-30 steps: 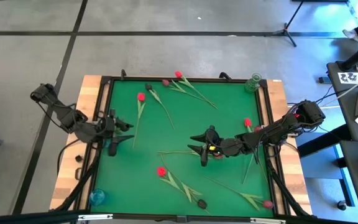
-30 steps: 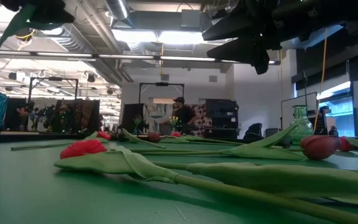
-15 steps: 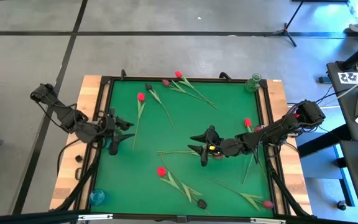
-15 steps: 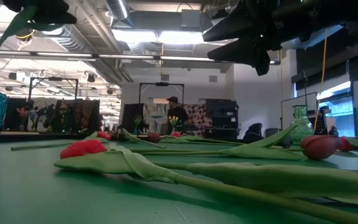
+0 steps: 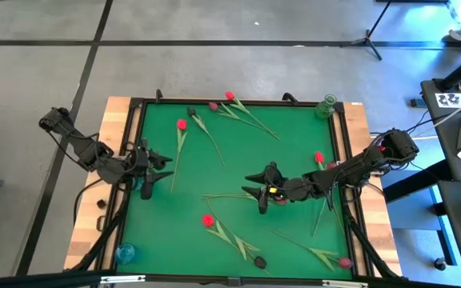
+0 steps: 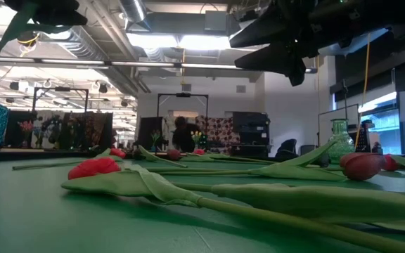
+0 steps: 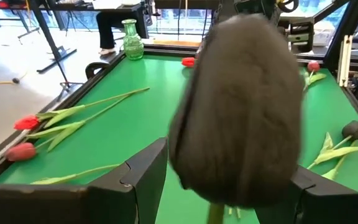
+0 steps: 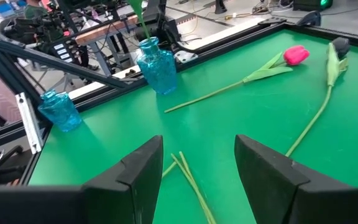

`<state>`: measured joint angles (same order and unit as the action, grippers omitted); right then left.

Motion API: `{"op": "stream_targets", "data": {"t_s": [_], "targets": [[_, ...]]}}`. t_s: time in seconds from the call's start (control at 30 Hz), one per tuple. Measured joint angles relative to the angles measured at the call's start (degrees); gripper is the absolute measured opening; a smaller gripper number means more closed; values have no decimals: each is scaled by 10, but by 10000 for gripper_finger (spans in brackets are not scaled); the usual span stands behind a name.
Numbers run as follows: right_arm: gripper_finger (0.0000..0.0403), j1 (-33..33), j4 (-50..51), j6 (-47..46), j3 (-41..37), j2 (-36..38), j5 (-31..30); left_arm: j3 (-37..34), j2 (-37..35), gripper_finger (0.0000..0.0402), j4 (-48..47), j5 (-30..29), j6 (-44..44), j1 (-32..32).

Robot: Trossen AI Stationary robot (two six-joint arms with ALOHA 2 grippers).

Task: Sort flowers into vase by color
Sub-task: Put the black tulip into the top blue vase

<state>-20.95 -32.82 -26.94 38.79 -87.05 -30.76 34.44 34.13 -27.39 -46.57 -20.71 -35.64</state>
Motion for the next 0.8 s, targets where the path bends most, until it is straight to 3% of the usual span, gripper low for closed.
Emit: {"op": "stream_targets", "data": {"t_s": [0.23, 0.5, 0.8], "targets": [[198, 0, 0, 0, 0, 0, 3, 0, 0, 203, 10, 1, -15, 0], [198, 0, 0, 0, 0, 0, 3, 0, 0, 265, 17, 8, -13, 0], [198, 0, 0, 0, 0, 0, 4, 7, 0, 304, 100, -15, 68, 0]]}}
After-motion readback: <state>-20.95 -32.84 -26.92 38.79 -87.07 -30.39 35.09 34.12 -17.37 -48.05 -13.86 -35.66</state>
